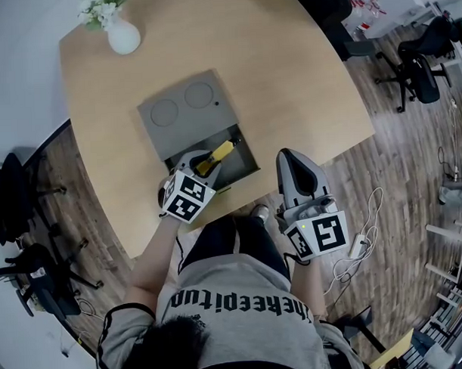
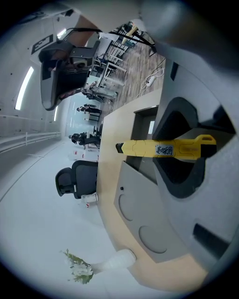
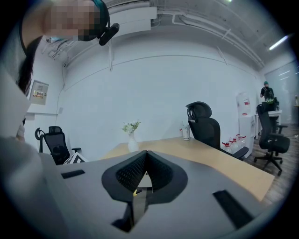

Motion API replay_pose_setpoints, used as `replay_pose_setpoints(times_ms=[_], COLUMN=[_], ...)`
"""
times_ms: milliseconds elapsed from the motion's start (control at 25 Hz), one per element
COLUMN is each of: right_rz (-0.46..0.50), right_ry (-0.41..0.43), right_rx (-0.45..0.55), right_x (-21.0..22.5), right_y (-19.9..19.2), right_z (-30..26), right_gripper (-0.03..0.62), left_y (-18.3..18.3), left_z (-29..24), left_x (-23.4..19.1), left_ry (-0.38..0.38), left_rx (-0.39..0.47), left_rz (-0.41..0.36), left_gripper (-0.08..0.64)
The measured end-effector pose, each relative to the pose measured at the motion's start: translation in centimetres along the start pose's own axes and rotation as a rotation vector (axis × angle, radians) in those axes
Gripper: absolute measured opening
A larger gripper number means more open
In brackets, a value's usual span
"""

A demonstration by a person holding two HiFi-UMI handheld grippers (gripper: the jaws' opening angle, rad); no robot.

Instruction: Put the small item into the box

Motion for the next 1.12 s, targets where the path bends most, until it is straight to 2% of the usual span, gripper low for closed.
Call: replay_pose_setpoints(times_ms=[600,1120], right_rz=[-0.007,-0.007], right_ry=[-0.016,-0.011], right_rx=[-0.007,-0.009], right_x=[1.3,1.8], right_y=[-0.2,-0.2], right_z=[0.5,0.4], right_gripper=[0.006,0.006], left_y=[-2.2,-2.3], left_z=[-2.4,-2.8], left_x=[0.2,0.3], left_ry=[0.015,0.003], left_rx=[-0.179,-0.201], left_rz=[-0.025,-0.021], left_gripper=[0.126,0.127])
Point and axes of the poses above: the fingertips, and each gripper's own axes: z backward along the fingers, x to its right, y out of its top, the point moved 4 cm from there along z, backward along the fingers, and after that the axes turned 4 degrees about -x, right-handed, at the moved point
